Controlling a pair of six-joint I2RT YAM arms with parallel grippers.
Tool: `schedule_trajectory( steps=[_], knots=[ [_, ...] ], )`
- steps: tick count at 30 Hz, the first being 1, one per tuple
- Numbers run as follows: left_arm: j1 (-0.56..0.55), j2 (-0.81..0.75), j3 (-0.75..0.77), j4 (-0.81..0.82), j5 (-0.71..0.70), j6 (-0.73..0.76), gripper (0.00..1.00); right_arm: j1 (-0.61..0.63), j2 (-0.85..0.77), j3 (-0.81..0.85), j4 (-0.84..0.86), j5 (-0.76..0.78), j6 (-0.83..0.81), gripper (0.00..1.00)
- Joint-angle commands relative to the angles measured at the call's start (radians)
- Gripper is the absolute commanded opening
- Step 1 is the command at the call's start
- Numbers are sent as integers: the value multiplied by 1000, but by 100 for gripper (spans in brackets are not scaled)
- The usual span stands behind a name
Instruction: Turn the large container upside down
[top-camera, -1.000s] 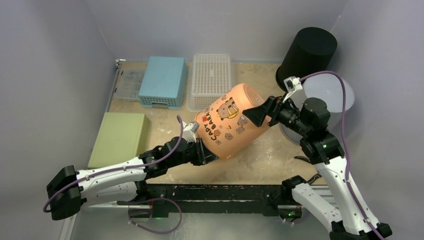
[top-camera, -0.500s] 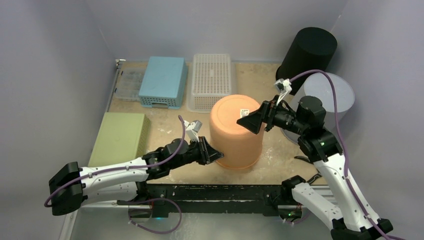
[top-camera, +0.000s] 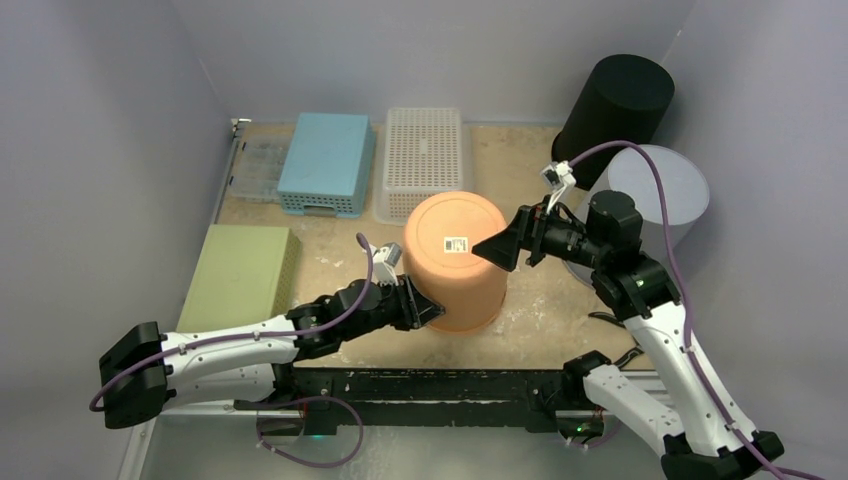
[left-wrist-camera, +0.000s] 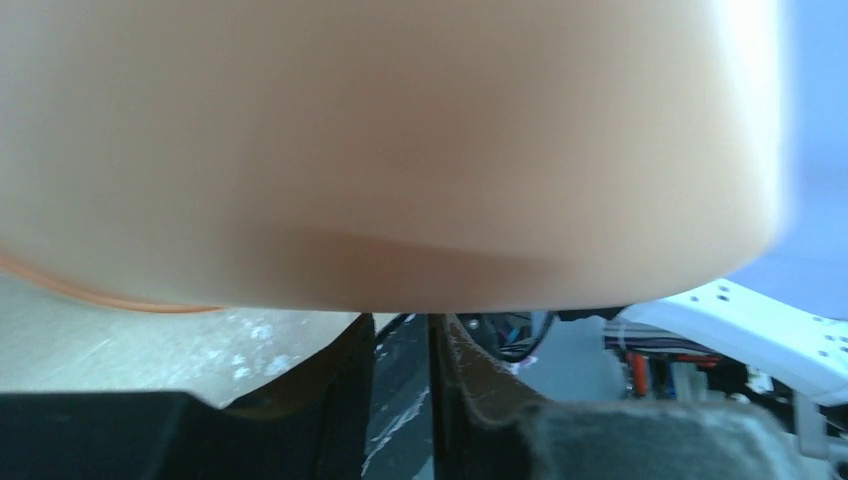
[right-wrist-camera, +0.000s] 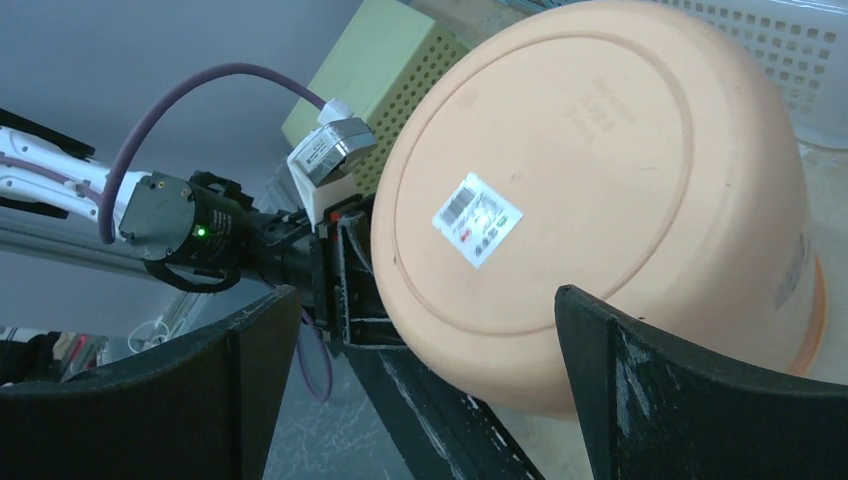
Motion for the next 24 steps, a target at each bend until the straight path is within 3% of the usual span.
schedule_trajectory(
  steps=[1, 7, 10, 12, 15, 20, 24],
  knots=[
    [-4, -23, 55, -118, -76, 18, 30, 9, 1, 37, -31, 35, -60, 99],
    [-3, -56, 118, -286, -154, 42, 46, 49, 32, 48, -86, 133, -103, 99],
    [-4, -77, 149, -352, -196, 48, 51, 138, 62, 64, -80, 202, -90, 99],
    [-4, -97, 170, -408, -228, 52, 55, 281, 91, 98, -72, 332, -64, 99],
    [-3, -128, 207, -500, -279, 55, 58, 481, 159, 186, -124, 643, -54, 99],
    [-3, -180, 268, -659, -360, 48, 64, 511, 229, 285, -196, 857, -83, 99],
    [-3, -189, 370, -802, -492, 35, 77, 511, 227, 312, -191, 1000, -95, 99]
  ],
)
